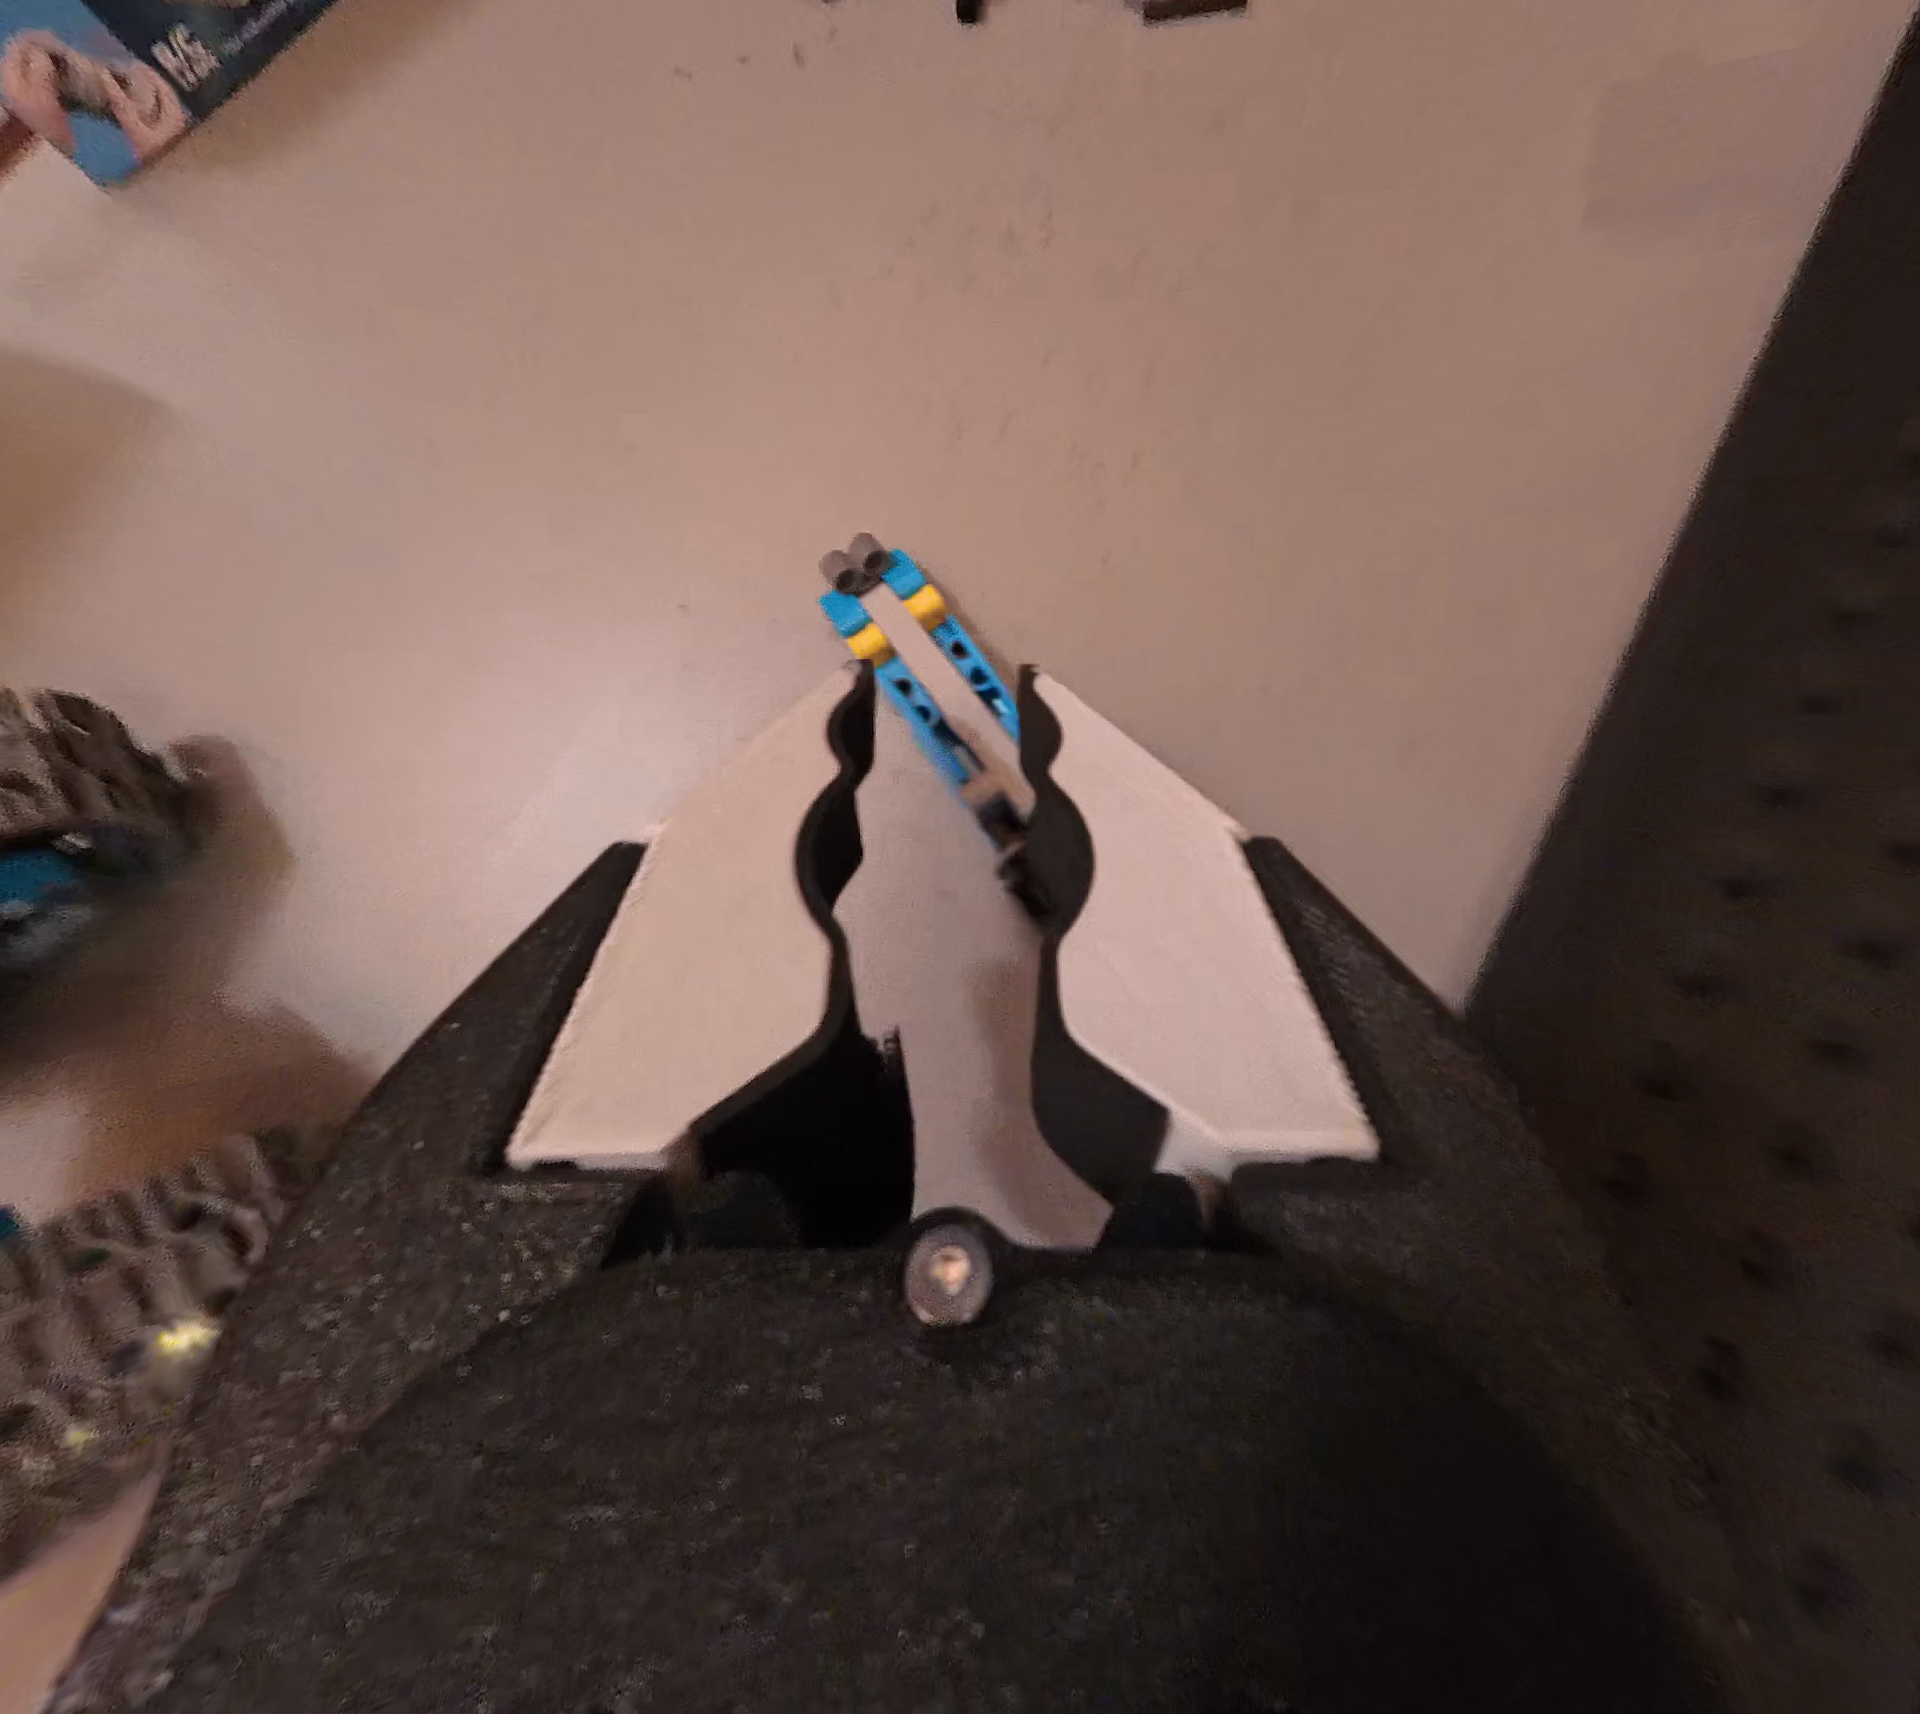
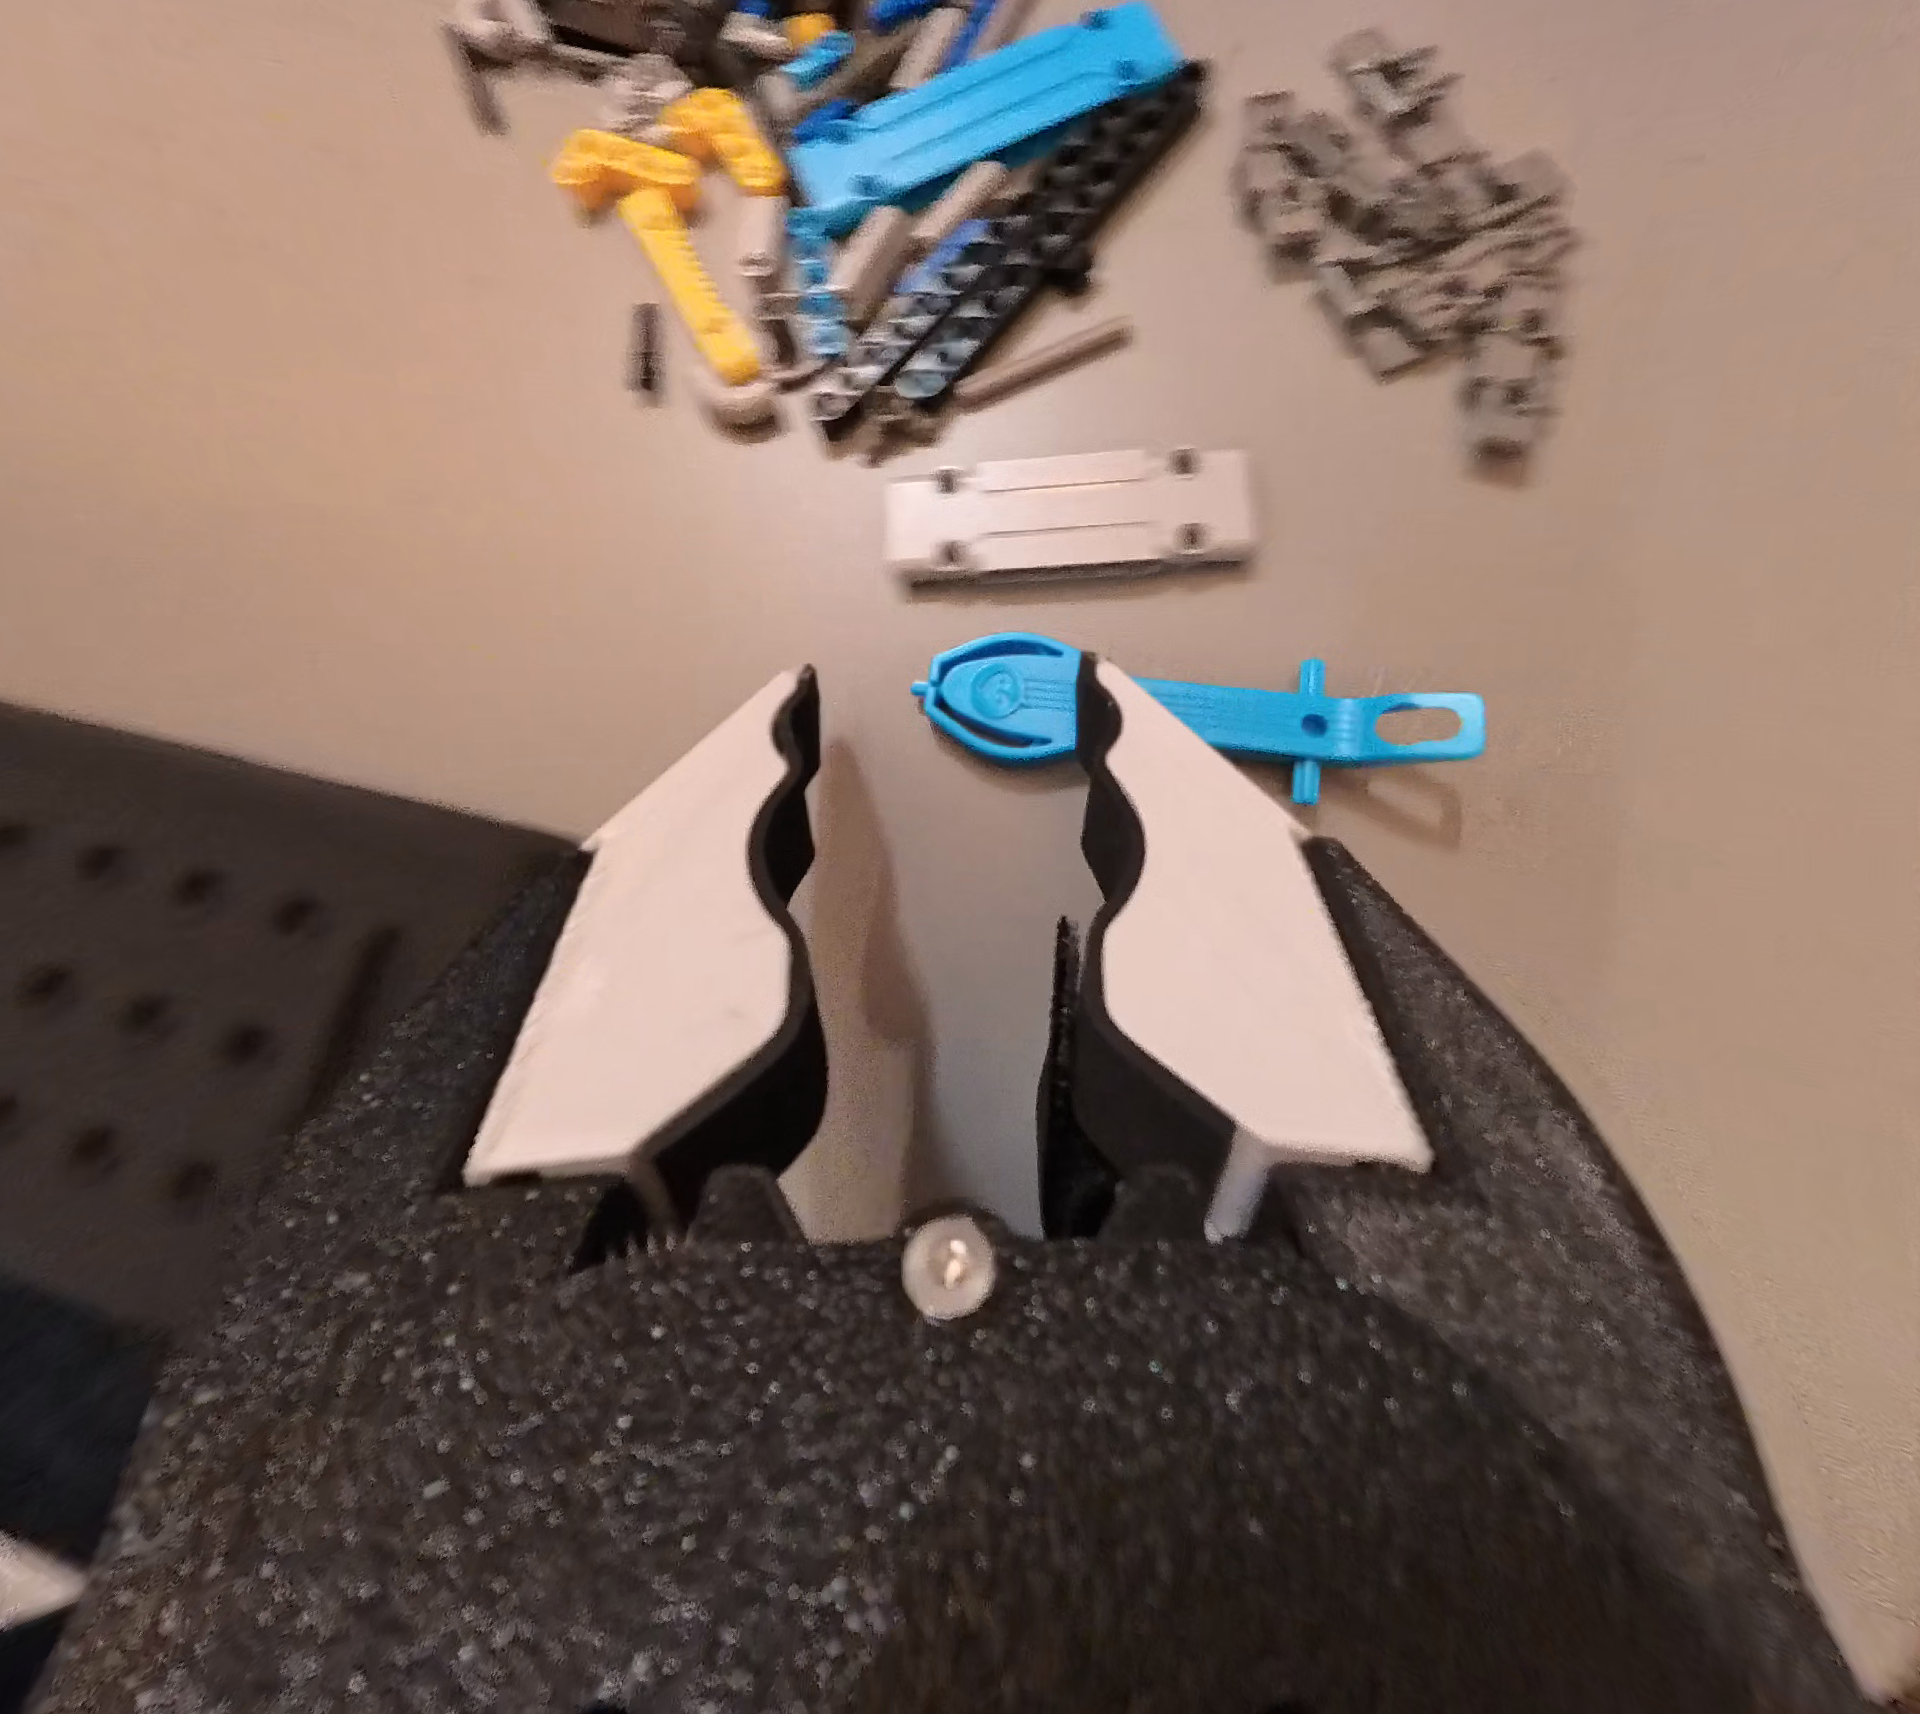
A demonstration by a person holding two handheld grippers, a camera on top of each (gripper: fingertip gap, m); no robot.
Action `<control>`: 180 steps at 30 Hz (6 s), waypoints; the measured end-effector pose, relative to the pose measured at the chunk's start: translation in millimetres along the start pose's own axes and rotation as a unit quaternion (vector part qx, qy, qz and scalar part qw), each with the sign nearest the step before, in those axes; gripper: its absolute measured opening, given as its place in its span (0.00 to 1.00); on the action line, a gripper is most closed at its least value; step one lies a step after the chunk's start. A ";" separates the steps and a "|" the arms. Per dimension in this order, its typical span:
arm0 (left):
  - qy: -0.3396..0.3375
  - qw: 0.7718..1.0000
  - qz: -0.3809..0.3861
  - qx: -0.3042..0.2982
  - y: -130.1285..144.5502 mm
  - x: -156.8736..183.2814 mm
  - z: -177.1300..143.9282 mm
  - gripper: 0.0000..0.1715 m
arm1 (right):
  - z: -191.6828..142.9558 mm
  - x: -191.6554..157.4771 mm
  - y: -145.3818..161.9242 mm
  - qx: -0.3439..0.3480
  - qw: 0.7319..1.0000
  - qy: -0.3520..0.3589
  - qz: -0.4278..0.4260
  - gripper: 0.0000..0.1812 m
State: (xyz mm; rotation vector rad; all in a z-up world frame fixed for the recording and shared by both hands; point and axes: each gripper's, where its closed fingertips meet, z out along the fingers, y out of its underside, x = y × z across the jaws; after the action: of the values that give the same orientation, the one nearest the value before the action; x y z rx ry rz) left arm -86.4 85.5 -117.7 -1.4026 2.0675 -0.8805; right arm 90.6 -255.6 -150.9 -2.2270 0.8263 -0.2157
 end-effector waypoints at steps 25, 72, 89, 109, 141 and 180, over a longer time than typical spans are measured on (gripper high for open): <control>0.053 0.996 0.034 -0.055 44.5 15.5 15.1 0.15 | 2.4 -27.0 15.6 -0.184 0.919 -0.140 -0.318 0.06; 0.011 0.999 -0.042 -0.018 75.5 -8.9 -18.0 0.15 | 125.9 -356.2 -66.9 -0.090 0.874 -0.296 -0.374 0.16; -0.052 0.998 -0.027 -0.019 57.4 -14.5 0.8 0.14 | 136.6 -348.2 -78.0 -0.050 0.946 -0.184 -0.263 0.13; -0.067 0.997 -0.003 -0.026 55.5 -13.1 3.0 0.14 | 136.2 -350.9 -79.4 -0.043 0.948 -0.221 -0.227 0.13; -0.021 1.000 -0.016 0.002 49.9 -1.5 7.3 0.14 | 141.8 -355.5 -81.9 -0.003 0.920 -0.226 -0.321 0.04; -0.173 0.937 0.229 0.200 -12.0 5.7 -43.5 0.14 | 70.0 -358.3 -132.3 0.027 0.837 -0.547 0.008 0.13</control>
State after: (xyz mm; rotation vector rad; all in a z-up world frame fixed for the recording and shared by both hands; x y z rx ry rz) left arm -111.4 87.3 -79.7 -0.7487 1.7149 -0.7340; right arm -95.8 76.7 -75.9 -1.8293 0.1749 0.9602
